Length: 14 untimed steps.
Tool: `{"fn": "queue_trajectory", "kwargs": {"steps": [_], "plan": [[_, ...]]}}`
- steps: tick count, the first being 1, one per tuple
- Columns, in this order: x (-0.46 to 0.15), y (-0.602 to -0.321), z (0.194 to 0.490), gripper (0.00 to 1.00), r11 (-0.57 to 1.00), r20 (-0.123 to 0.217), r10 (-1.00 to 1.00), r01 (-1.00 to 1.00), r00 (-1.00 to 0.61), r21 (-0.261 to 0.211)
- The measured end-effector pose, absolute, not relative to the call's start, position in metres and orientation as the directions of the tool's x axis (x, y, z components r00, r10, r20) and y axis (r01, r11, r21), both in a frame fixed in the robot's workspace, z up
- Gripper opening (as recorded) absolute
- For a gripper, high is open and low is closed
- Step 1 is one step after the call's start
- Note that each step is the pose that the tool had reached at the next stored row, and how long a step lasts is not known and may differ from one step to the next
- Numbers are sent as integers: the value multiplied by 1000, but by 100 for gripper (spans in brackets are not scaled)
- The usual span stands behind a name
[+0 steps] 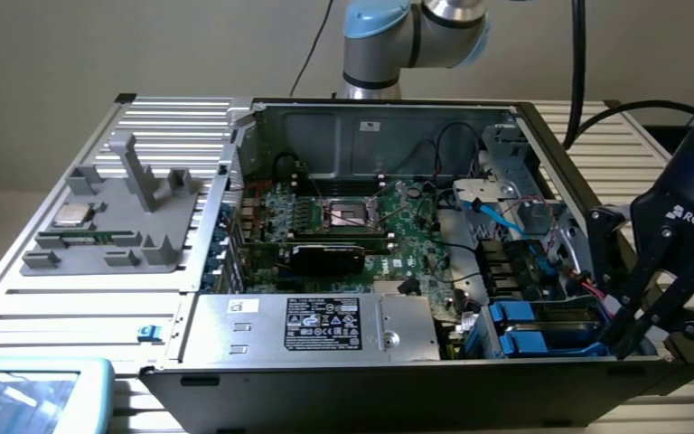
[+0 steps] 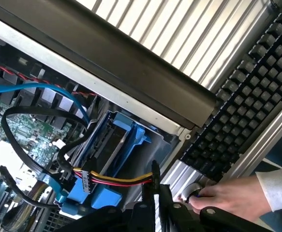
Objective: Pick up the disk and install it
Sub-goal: 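Insert the first disk wire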
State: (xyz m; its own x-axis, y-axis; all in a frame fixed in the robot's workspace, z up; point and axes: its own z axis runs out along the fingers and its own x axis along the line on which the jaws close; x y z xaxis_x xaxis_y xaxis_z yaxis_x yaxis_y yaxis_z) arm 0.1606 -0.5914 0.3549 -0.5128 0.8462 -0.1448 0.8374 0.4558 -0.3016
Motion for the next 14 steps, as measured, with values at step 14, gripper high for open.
{"fn": "queue_trajectory", "kwargs": {"steps": [14], "plan": [[161, -578, 350, 16, 421, -150, 860, 843, -489, -336]]}}
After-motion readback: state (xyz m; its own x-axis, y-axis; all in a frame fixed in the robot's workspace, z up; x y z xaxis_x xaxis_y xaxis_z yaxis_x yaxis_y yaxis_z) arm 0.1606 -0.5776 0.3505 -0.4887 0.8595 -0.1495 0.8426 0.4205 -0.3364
